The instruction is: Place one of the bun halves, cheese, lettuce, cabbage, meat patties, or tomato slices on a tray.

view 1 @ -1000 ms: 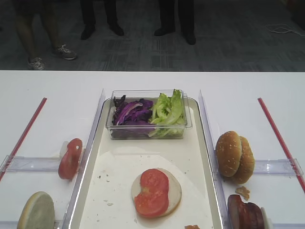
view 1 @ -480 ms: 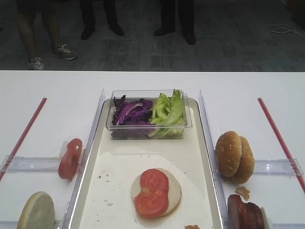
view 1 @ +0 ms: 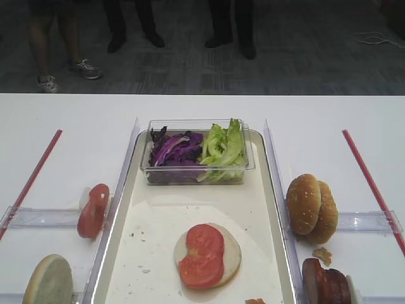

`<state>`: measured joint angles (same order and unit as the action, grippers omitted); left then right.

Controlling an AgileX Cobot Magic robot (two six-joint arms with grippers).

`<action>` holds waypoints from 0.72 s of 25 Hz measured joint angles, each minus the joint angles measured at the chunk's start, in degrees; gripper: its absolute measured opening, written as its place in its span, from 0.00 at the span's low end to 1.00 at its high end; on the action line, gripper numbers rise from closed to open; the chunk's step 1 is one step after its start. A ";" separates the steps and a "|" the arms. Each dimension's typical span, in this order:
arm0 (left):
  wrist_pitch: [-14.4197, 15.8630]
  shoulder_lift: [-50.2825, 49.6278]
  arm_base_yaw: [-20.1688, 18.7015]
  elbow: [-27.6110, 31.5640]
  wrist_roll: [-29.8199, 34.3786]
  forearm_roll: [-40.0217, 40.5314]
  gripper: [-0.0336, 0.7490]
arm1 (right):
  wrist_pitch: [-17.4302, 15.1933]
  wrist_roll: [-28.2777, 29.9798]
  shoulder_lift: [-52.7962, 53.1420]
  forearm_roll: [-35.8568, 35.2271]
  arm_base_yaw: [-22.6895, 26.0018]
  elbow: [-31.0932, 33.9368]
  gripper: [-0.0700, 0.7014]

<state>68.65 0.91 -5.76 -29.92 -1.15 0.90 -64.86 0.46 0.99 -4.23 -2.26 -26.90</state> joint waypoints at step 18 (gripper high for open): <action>-1.10 0.00 0.00 1.85 1.15 -0.90 0.32 | 0.00 -0.46 0.00 0.00 0.00 0.00 0.26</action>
<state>67.54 0.91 -5.76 -28.07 0.00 0.00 -64.86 0.00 0.99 -4.23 -2.26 -26.90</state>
